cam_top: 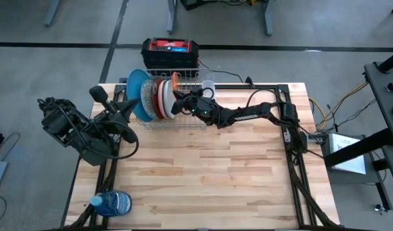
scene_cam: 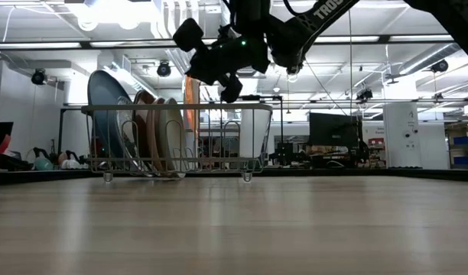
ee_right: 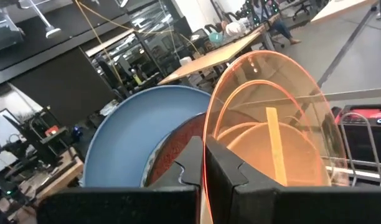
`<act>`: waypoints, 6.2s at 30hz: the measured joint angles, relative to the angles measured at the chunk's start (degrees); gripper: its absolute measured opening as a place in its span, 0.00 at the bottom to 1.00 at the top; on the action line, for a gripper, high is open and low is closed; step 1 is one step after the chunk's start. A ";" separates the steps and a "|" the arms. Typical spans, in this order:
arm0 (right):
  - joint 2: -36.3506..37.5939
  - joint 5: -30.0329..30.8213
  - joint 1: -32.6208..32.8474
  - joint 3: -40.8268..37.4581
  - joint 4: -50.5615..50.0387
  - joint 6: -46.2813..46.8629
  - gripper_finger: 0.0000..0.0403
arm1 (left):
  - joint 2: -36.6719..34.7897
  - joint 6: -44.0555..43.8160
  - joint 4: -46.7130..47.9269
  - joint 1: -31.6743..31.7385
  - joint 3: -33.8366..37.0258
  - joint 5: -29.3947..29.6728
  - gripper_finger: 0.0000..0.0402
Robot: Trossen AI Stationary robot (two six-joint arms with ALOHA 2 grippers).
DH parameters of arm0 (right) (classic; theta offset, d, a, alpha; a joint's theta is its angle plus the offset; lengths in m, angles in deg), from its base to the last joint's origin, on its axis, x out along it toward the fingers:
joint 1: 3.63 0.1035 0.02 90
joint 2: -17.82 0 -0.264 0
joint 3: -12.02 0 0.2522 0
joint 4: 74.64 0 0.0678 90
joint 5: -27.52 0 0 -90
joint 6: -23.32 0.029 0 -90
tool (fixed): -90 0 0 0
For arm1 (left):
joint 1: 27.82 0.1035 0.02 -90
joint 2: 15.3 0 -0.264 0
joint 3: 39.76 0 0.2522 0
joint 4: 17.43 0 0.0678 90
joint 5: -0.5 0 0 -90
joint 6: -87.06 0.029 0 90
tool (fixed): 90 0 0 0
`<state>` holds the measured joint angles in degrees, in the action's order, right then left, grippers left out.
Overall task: Sort dishes
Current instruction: Put the orange plate in the dishwasher rack, then return to Home Position
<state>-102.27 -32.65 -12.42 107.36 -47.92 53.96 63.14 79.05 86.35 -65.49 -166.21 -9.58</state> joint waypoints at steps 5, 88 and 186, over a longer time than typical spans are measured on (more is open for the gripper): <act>-0.02 0.09 0.00 0.83 -0.79 2.40 0.00 | 0.00 -0.08 0.00 0.00 0.00 0.00 0.00; 16.02 -11.72 15.82 -7.96 -0.76 -44.63 0.38 | 7.54 -2.53 -17.71 0.00 9.14 -20.08 0.00; 92.15 -2.71 20.42 -80.25 -8.99 -41.69 0.00 | -78.34 47.19 -104.17 36.75 104.25 -8.66 0.00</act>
<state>-10.12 -35.36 7.99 27.11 -56.91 12.27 -15.20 126.24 -17.83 -28.75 -61.95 -18.24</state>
